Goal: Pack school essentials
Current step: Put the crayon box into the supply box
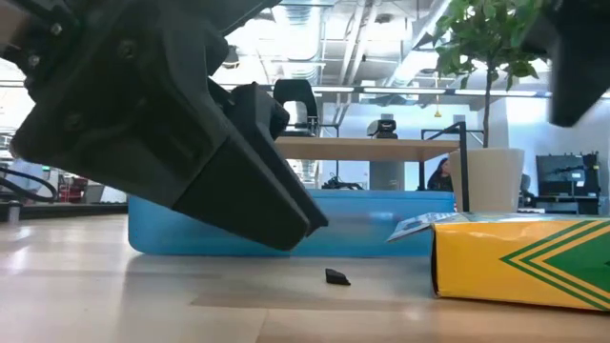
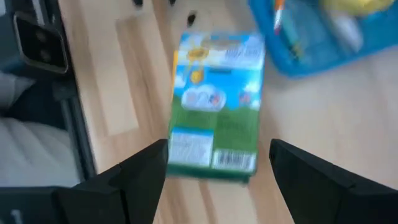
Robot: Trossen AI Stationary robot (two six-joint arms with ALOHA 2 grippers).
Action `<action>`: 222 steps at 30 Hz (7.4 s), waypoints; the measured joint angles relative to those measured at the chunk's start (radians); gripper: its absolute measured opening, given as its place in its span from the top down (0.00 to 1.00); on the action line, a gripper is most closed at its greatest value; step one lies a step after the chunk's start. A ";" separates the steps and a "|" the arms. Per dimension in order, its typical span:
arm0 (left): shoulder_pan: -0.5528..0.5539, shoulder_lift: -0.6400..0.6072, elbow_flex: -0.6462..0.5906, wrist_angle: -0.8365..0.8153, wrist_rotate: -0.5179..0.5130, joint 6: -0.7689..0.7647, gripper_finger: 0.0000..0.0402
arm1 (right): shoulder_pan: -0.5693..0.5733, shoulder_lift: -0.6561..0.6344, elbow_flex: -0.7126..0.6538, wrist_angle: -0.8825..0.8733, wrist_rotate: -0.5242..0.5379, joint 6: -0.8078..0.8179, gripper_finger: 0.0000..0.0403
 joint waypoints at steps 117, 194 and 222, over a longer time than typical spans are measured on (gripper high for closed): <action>0.003 0.156 0.346 -0.153 -0.163 0.410 0.42 | -0.216 0.067 -0.080 -0.033 -0.119 -0.207 0.25; -0.018 0.203 0.404 -0.259 -0.386 0.497 0.49 | -0.222 0.066 -0.080 0.174 -0.262 -0.238 0.25; -0.023 0.162 0.548 -0.618 -0.450 0.358 0.49 | -0.266 0.065 0.078 0.046 -0.242 -0.351 0.25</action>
